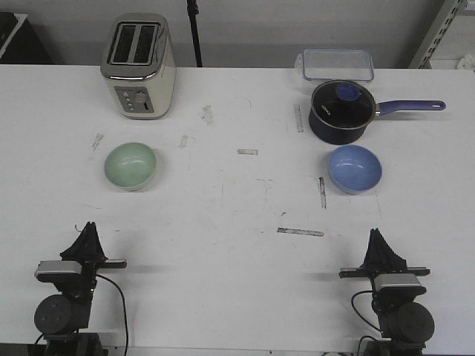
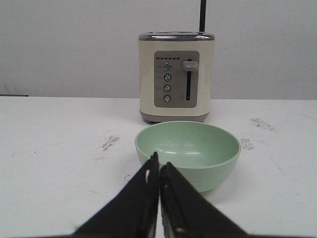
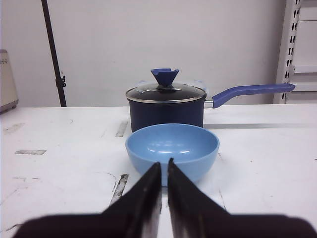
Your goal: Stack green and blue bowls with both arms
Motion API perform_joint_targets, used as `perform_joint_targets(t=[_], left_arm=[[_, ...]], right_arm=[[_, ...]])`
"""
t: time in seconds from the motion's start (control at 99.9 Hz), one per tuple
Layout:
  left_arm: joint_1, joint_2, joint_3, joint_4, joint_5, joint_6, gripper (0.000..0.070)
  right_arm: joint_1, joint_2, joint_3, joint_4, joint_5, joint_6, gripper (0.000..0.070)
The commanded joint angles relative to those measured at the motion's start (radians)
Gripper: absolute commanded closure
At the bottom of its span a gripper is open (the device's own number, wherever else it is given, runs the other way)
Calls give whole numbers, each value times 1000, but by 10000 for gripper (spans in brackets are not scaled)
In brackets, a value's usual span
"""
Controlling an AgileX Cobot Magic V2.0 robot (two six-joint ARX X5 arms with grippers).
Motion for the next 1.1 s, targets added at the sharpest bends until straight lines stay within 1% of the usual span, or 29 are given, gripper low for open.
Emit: perform_joint_targets(t=[0.0, 0.23, 0.5, 0.661, 0.781, 0.921, 1.091], left_arm=[[0, -2, -23, 16, -2, -6, 699], [0, -2, -23, 16, -2, -6, 699], [0, -2, -23, 16, -2, -6, 699], [0, -2, -23, 16, -2, -6, 699], [0, -2, -23, 16, -2, -6, 699], [0, -2, -23, 16, -2, -6, 699], [0, -2, -23, 16, -2, -6, 699]], right_arm=[[2, -1, -2, 11, -3, 10, 687], [2, 0, -2, 14, -2, 15, 687], [2, 0, 22, 54, -2, 13, 687], [0, 24, 109, 29, 3, 4, 687], [1, 84, 194, -28, 28, -29, 687], [1, 197, 300, -75, 35, -84, 687], [1, 385, 433, -127, 35, -85, 687]])
